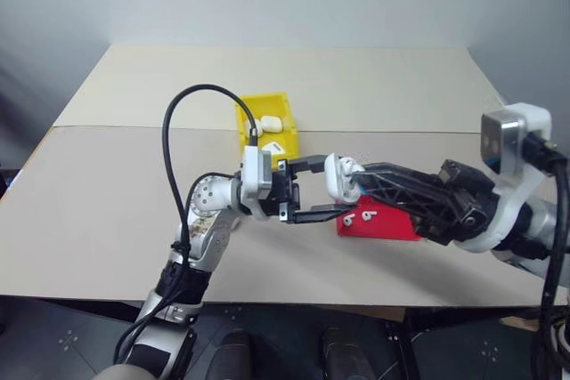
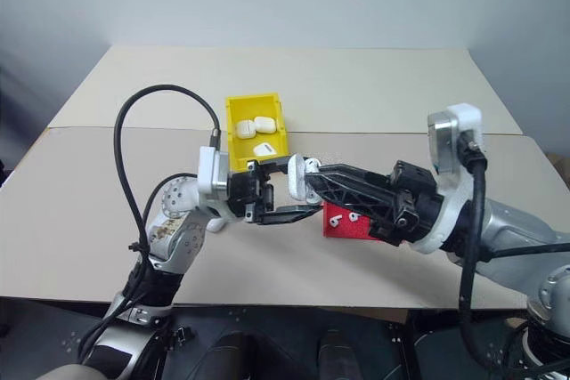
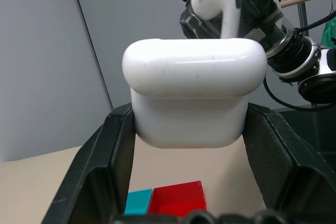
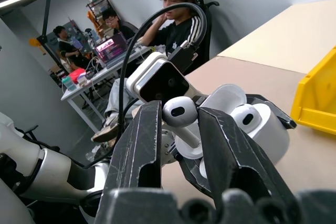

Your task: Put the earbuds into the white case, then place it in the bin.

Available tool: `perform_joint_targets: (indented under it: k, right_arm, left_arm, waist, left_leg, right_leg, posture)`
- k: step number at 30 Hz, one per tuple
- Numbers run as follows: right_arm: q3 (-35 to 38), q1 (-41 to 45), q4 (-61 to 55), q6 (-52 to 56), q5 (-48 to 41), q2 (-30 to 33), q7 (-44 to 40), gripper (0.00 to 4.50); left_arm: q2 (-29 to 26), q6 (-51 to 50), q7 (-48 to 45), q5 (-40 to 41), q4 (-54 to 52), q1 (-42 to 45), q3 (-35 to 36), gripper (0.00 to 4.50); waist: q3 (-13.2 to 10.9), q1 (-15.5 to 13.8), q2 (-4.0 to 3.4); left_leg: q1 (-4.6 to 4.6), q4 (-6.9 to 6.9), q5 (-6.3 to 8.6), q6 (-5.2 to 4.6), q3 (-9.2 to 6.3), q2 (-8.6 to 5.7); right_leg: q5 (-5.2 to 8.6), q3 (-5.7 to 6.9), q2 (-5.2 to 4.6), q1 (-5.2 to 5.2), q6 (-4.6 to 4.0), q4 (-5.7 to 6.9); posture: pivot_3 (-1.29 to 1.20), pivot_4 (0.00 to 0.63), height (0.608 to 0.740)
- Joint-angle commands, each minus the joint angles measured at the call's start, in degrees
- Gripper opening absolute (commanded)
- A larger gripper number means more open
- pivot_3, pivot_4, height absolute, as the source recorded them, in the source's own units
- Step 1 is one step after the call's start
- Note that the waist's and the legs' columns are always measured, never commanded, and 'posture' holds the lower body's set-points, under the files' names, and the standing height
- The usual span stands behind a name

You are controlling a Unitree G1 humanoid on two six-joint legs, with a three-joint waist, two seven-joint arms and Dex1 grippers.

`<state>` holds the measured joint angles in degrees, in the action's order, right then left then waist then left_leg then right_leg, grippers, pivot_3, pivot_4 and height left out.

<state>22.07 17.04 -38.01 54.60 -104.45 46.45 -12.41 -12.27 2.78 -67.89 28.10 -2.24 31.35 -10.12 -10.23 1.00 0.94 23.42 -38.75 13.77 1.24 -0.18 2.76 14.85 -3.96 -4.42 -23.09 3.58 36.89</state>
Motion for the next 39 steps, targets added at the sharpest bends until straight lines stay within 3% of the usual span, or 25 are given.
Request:
perform_joint_targets:
  k: [1, 39]
  right_arm:
    - [-0.7, -0.5, -1.7, -2.9, 0.7, 1.5, -1.0, 1.32]
    - [-6.5, -4.6, -3.1, -7.2, 12.7, 4.1, -5.4, 1.32]
  left_arm:
    - [0.1, 1.9, 0.0, -0.5, -1.2, -0.1, 0.0, 2.77]
    - [1.4, 3.2, 0.5, -1.6, 0.0, 0.9, 0.4, 2.77]
  waist:
    - [0.0, 0.0, 0.00]
    - [0.0, -0.2, 0.02]
  left_leg:
    - [0.00, 0.00, 0.00, 0.00, 0.00, 0.00]
    - [0.00, -0.01, 0.00, 0.00, 0.00, 0.00]
  right_leg:
    - [0.00, 0.00, 0.00, 0.00, 0.00, 0.00]
    - [0.00, 0.00, 0.00, 0.01, 0.00, -0.03]
  posture:
    - [0.00, 0.150, 0.740]
    - [0.00, 0.150, 0.740]
